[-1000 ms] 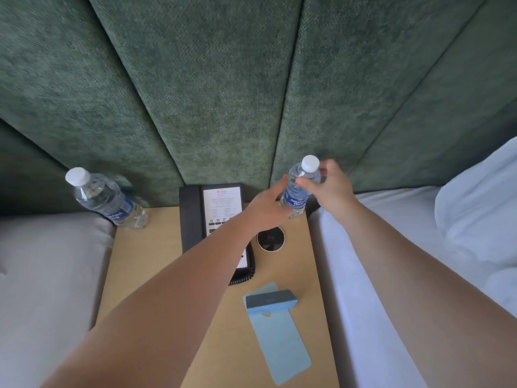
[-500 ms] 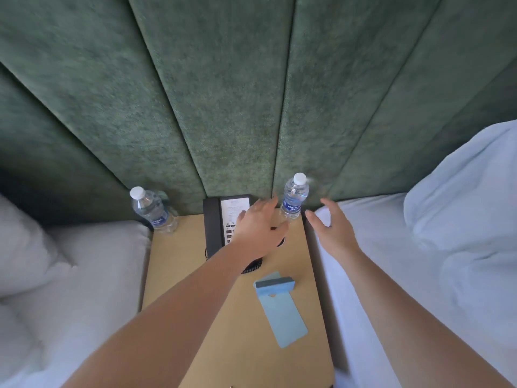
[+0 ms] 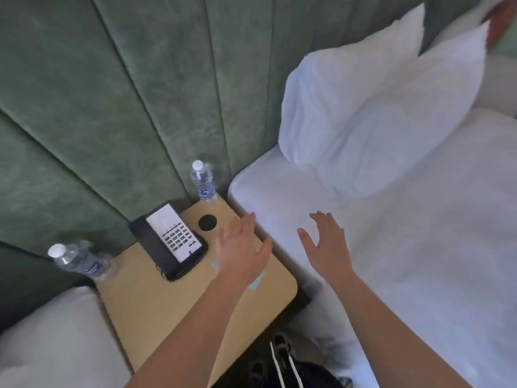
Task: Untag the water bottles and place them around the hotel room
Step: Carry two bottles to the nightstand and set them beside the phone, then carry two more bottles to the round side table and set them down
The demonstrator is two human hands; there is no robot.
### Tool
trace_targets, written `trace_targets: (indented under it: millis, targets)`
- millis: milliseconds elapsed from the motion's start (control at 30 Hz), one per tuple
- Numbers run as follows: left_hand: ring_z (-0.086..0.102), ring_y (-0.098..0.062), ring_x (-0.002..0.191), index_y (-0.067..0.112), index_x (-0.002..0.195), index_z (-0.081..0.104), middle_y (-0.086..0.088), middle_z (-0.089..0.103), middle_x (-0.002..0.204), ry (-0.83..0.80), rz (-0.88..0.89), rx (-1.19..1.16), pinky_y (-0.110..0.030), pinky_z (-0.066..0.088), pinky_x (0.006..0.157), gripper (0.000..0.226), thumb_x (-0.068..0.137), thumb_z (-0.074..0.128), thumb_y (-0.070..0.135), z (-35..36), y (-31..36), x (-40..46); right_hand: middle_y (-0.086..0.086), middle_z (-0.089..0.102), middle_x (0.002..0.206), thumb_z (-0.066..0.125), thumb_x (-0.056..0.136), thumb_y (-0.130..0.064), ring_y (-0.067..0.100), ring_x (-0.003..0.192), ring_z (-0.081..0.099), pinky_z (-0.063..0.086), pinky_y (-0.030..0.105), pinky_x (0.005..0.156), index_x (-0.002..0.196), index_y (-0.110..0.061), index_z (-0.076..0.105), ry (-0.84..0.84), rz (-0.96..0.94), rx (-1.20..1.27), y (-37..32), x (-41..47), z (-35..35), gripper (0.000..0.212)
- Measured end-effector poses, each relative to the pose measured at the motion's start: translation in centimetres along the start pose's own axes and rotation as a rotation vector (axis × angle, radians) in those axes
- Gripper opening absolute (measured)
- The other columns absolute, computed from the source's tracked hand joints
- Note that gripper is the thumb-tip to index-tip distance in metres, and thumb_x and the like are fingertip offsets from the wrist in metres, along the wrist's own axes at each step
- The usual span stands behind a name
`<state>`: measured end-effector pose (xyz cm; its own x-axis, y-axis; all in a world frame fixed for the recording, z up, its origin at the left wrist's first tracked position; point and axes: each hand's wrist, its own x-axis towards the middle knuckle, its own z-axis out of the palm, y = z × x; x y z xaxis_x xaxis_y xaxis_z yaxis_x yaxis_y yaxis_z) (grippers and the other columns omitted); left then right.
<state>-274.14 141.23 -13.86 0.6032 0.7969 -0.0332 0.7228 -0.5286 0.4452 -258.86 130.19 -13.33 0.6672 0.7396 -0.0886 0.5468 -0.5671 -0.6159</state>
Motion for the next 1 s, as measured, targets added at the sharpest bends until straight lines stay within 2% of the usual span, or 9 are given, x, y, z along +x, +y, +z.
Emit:
trace_targets:
  millis: [100,267,367,467,733,900,1000]
  targets:
    - [0.018,-0.019,0.145,0.02,0.15,0.024,-0.002,0.031,0.155,-0.116,0.15,0.005,-0.04,0.016,0.115,0.068,0.092,0.036,0.054,2.2,3.8,-0.9,0.002,0.037,0.151,0.045,0.097,-0.042,0.02,0.144,0.023,0.012,0.045,0.118,0.137,-0.016,0.045,0.116,0.145,-0.006,3.7,-4.1,-1.9,0.048]
    - [0.009,-0.018,0.147,0.023,0.152,0.016,0.002,0.022,0.158,-0.309,0.426,0.049,-0.045,0.008,0.118,0.067,0.094,0.032,0.054,6.2,11.5,-4.0,0.001,0.04,0.149,0.044,0.097,-0.043,0.02,0.142,0.029,0.011,0.045,0.118,0.135,-0.019,0.048,0.298,0.436,0.01,10.1,-12.7,-4.6,0.045]
    - [0.006,-0.017,0.147,0.025,0.152,0.014,0.003,0.02,0.159,-0.424,0.602,0.062,-0.045,0.005,0.118,0.066,0.095,0.029,0.055,8.7,16.5,-6.9,0.003,0.042,0.148,0.045,0.097,-0.042,0.021,0.139,0.033,0.021,0.046,0.116,0.134,-0.016,0.049,0.405,0.618,0.049,13.7,-18.6,-6.4,0.045]
    - [0.007,-0.018,0.147,0.027,0.151,0.015,0.003,0.018,0.16,-0.5,0.775,0.087,-0.044,0.004,0.118,0.066,0.095,0.029,0.057,11.0,21.4,-10.5,0.004,0.046,0.144,0.048,0.097,-0.039,0.022,0.133,0.041,0.032,0.04,0.112,0.132,-0.015,0.05,0.566,0.797,0.093,16.6,-24.7,-8.2,0.043]
    - [0.008,-0.019,0.148,0.027,0.151,0.018,0.004,0.019,0.16,-0.694,1.232,0.135,-0.047,0.006,0.119,0.066,0.094,0.034,0.057,16.5,33.9,-25.1,0.003,0.046,0.142,0.047,0.096,-0.039,0.025,0.125,0.047,0.042,0.037,0.102,0.134,-0.018,0.048,0.918,1.2,0.16,22.5,-42.2,-12.3,0.043]
    - [0.009,-0.02,0.148,0.025,0.151,0.019,0.002,0.022,0.159,-0.772,1.478,0.164,-0.048,0.007,0.118,0.067,0.094,0.037,0.055,20.5,40.4,-35.7,0.002,0.045,0.142,0.048,0.096,-0.039,0.026,0.116,0.054,0.046,0.04,0.097,0.135,-0.017,0.048,1.131,1.386,0.26,26.2,-52.9,-14.1,0.044]
    - [0.011,-0.021,0.147,0.024,0.15,0.02,0.001,0.024,0.158,-0.779,1.594,0.183,-0.048,0.008,0.118,0.067,0.094,0.038,0.054,23.1,44.3,-42.5,-0.001,0.042,0.144,0.048,0.096,-0.04,0.026,0.115,0.055,0.047,0.041,0.098,0.137,-0.018,0.046,1.186,1.459,0.286,28.6,-59.2,-15.1,0.046]
